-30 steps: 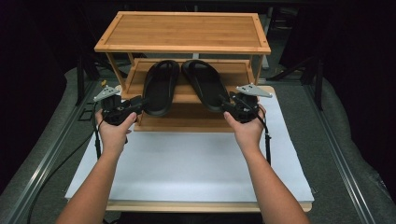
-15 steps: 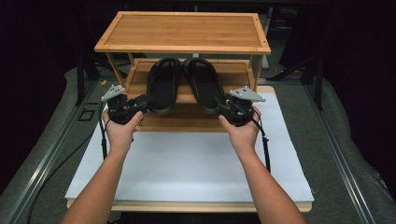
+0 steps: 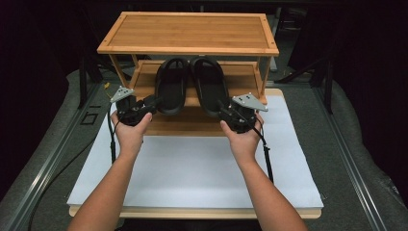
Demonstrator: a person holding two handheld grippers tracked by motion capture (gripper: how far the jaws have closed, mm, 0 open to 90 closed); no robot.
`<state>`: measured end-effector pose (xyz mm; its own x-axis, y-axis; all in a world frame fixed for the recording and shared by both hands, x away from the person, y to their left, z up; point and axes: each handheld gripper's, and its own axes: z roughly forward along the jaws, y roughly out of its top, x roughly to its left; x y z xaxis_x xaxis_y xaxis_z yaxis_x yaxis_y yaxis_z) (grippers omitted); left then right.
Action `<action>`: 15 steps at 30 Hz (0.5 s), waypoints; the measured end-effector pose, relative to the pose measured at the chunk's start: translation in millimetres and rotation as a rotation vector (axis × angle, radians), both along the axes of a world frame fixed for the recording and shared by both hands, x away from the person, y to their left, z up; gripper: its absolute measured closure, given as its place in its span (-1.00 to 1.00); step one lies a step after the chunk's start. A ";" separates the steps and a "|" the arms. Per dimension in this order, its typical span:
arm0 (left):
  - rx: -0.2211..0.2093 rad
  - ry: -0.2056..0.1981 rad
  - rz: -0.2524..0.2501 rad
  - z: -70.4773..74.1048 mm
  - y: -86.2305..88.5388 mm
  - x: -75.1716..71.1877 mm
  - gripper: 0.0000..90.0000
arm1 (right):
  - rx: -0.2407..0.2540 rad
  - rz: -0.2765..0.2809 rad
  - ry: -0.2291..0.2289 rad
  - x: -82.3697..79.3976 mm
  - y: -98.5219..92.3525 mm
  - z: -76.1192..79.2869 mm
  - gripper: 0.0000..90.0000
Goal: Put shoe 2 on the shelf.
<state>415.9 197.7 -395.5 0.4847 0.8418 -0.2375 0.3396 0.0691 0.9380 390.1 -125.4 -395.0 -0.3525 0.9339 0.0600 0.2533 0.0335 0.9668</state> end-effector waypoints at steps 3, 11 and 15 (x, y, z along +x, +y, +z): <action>0.016 0.003 -0.002 1.6 -2.1 3.5 0.20 | 0.013 -0.014 -0.011 0.2 4.4 -1.2 0.17; 0.023 -0.001 -0.016 2.0 -3.6 14.4 0.20 | 0.043 -0.032 -0.028 2.2 14.0 -4.0 0.13; 0.040 -0.003 -0.017 3.4 -6.1 18.7 0.21 | 0.050 -0.048 -0.038 4.2 20.9 -5.5 0.11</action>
